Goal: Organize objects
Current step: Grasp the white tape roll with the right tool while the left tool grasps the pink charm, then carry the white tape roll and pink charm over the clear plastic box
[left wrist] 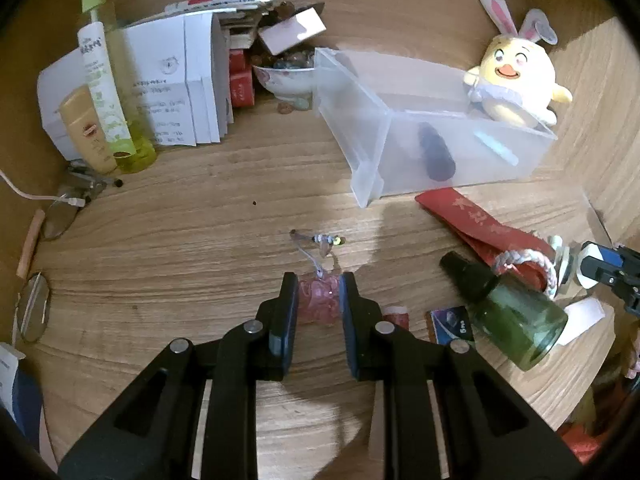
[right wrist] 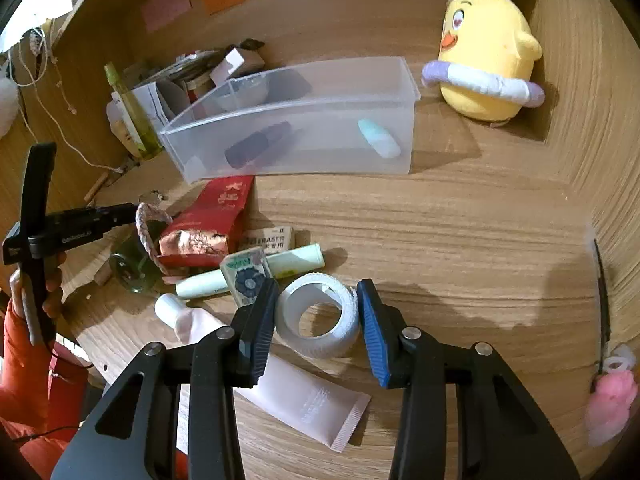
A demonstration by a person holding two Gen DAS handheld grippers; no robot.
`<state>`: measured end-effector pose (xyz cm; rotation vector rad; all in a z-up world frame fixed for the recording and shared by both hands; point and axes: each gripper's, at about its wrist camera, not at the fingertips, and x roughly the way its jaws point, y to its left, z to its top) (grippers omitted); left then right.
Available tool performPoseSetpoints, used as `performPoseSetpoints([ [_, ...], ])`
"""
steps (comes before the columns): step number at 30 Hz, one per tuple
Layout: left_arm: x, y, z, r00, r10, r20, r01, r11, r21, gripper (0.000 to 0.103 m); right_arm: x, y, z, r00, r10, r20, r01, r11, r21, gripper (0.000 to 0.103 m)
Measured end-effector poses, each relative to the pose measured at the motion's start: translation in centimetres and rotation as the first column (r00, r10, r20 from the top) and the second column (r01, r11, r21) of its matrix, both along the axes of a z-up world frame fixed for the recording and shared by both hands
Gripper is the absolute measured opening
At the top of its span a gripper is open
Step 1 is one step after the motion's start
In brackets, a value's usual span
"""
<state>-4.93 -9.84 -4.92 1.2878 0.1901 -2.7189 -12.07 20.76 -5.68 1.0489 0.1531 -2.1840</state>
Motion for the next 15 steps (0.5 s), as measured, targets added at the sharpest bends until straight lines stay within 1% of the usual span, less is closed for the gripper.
performPoseSetpoints([
  [2,0.1,-0.1,0.5,1.000,0.011,-0.017,-0.011,1.000,0.007,0.020,0.0,0.2,0.5,1.000,-0.003,-0.013,0.003,1.000,-0.009,0.037],
  [7,0.7,0.0,2.7,0.995,0.034,-0.093,-0.033,0.999,0.021,0.020,-0.6,0.6,1.5,0.999,-0.010,-0.030,0.009,0.999,-0.032,0.037],
  [15,0.8,1.2,5.7,0.983,0.015,-0.182,-0.012,1.000,0.015,0.020,-1.9,-0.1,3.4,0.997,-0.013,-0.073,0.009,0.998,-0.055,0.037],
])
